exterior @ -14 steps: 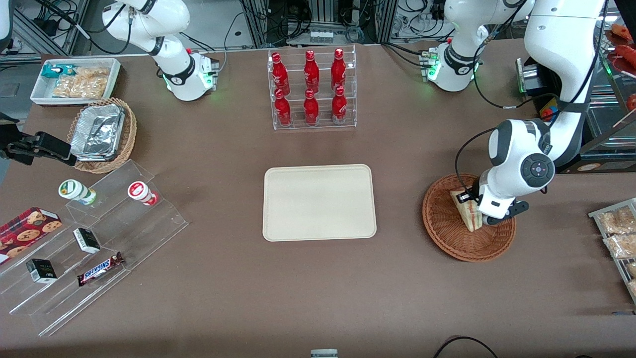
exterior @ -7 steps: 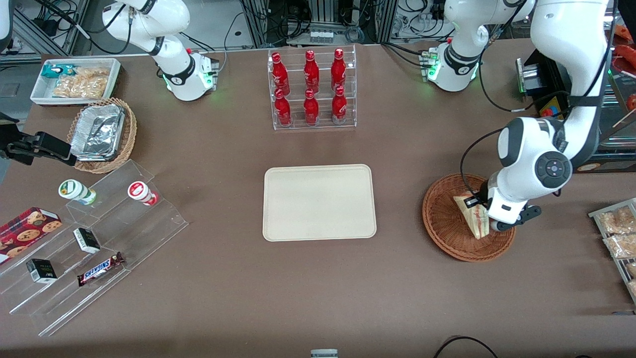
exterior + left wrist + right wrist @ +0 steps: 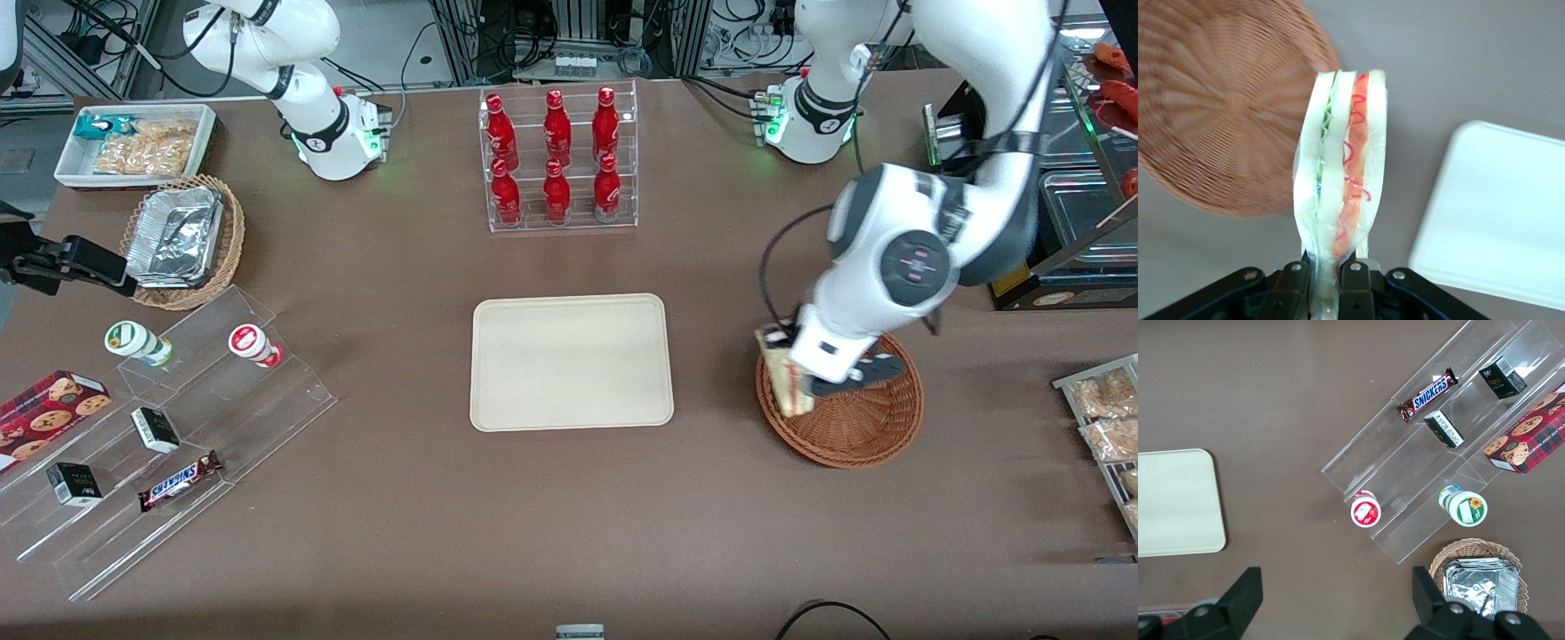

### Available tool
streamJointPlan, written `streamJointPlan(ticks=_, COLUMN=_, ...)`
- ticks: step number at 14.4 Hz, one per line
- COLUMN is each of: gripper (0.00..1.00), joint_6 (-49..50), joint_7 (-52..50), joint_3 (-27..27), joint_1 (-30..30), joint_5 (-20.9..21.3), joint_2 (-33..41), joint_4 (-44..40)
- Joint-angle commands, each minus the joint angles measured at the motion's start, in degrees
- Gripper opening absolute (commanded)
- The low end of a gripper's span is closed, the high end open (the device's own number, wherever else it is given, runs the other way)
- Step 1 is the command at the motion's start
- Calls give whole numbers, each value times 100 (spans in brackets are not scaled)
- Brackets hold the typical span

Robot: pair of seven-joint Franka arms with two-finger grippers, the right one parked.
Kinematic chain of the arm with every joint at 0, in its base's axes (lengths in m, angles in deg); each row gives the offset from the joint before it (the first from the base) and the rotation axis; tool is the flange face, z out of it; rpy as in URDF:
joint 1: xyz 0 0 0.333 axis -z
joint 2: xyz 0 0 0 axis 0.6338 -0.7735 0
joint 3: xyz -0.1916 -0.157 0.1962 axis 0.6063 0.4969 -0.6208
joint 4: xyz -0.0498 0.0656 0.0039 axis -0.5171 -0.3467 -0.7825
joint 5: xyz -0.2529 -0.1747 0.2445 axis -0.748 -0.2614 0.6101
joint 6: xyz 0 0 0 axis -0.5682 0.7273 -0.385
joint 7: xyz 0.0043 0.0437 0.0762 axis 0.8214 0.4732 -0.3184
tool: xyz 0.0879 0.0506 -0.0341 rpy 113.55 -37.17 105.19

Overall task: Place sandwich from basket to tray
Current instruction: 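Lift the sandwich and carry it with the left gripper over the tray, then lower the sandwich onto the cream tray with the left gripper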

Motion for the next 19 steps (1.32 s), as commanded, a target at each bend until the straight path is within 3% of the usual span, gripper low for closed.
streamJointPlan(ticks=1, gripper=15, joint_6=88, joint_7=-470, joint_3=-20, joint_1=640, joint_5=-24, joint_2=-280, joint_4=-313)
streamJointPlan(ticks=5, gripper=15, joint_6=-272, joint_7=-732, joint_3=-20, joint_1=1335, joint_5=-59, joint_2=-640, joint_4=-479)
streamJointPlan(ticks=11, gripper=17, joint_6=-325, joint_7=-1472, joint_3=-29, joint_1=2039, joint_5=55, joint_2=-1712, joint_4=-1489)
streamJointPlan(ticks=19, gripper=20, joint_6=-712, joint_7=-1771, joint_3=-55, joint_1=2381, joint_5=328, joint_2=-2600, joint_4=-2131)
